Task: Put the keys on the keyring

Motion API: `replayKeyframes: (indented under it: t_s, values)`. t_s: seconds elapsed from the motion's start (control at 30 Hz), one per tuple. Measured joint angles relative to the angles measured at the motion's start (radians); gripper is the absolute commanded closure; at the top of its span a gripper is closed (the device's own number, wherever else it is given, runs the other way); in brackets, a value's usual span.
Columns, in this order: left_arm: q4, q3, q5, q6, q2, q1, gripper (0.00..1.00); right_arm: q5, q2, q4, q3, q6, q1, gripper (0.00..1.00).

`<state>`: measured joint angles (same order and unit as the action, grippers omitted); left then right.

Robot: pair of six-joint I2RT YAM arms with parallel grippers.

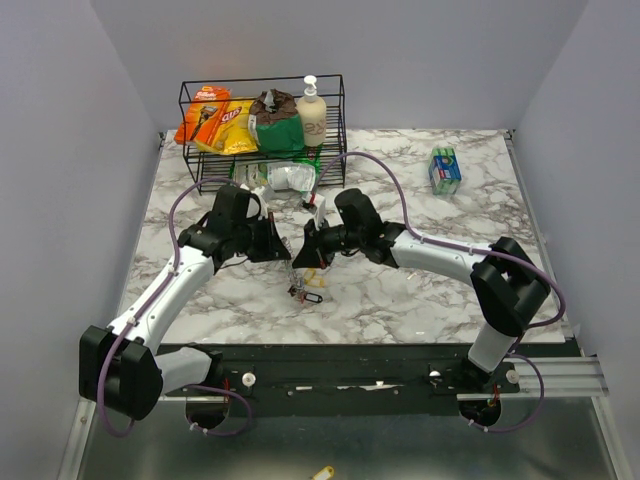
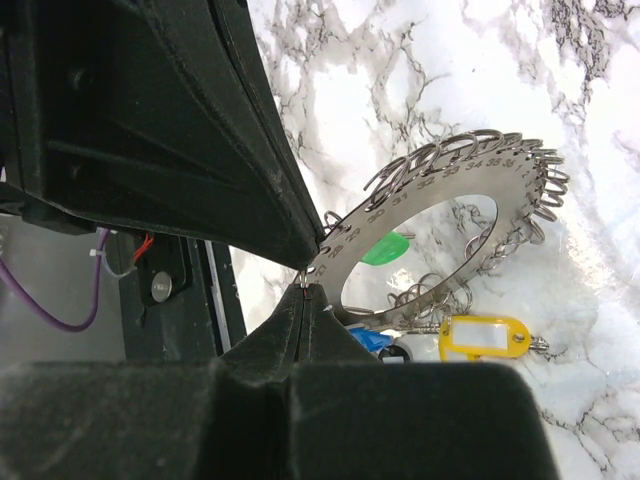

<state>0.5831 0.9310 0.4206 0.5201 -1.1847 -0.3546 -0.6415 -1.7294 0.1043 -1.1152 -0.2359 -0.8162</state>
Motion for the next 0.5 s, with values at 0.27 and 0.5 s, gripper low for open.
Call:
replayKeyframes:
  t_s: [0.27,0.5]
  values:
    - [-0.012,-0.013,0.049,-0.016,0.008,0.014,1.00,0.000,0.000,0.005,0.002,-0.003,0.000,1.00]
    - [-0.018,-0.013,0.082,-0.034,0.010,0.015,1.00,-0.003,0.000,0.003,0.002,-0.011,0.000,1.00]
